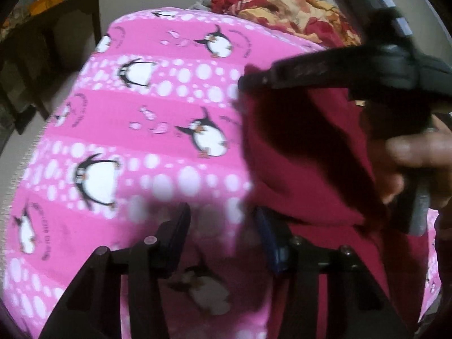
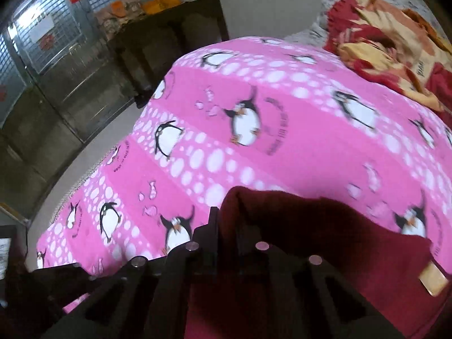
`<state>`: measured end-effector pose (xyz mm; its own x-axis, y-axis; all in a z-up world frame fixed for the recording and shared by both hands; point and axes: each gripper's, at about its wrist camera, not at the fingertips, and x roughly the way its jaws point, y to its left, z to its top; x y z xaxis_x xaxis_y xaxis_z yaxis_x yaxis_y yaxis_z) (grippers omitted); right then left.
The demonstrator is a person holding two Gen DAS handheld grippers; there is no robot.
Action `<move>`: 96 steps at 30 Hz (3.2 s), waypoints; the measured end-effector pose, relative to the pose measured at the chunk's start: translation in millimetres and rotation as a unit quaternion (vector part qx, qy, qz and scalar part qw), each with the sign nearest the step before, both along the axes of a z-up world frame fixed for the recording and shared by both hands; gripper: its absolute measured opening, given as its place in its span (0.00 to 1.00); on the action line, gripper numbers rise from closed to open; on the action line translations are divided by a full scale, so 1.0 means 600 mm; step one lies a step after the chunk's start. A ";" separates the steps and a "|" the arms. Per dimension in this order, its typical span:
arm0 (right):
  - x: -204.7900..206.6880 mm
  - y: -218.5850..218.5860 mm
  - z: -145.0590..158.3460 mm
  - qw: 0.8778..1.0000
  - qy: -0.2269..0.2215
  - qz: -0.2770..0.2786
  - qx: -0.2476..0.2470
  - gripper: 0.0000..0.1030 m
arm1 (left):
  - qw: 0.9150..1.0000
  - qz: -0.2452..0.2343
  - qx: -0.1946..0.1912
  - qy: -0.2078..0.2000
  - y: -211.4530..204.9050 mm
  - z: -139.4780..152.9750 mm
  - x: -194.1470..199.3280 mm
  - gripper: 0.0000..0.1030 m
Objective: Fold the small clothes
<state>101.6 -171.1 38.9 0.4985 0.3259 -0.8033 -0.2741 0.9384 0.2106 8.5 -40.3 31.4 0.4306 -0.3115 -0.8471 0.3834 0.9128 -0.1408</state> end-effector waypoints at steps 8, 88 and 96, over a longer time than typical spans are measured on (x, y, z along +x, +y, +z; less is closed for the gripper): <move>-0.042 -0.035 0.018 0.999 0.024 -0.042 0.025 0.62 | 0.999 0.042 -0.017 -0.003 0.031 0.023 0.011 0.51; -0.523 -0.538 0.044 0.911 0.010 -0.411 0.032 0.60 | 0.999 0.038 0.018 -0.023 -0.122 -0.021 -0.073 0.86; -0.507 -0.653 0.065 0.878 -0.007 -0.477 0.032 0.60 | 0.999 -0.011 0.029 -0.037 -0.158 0.018 -0.087 0.86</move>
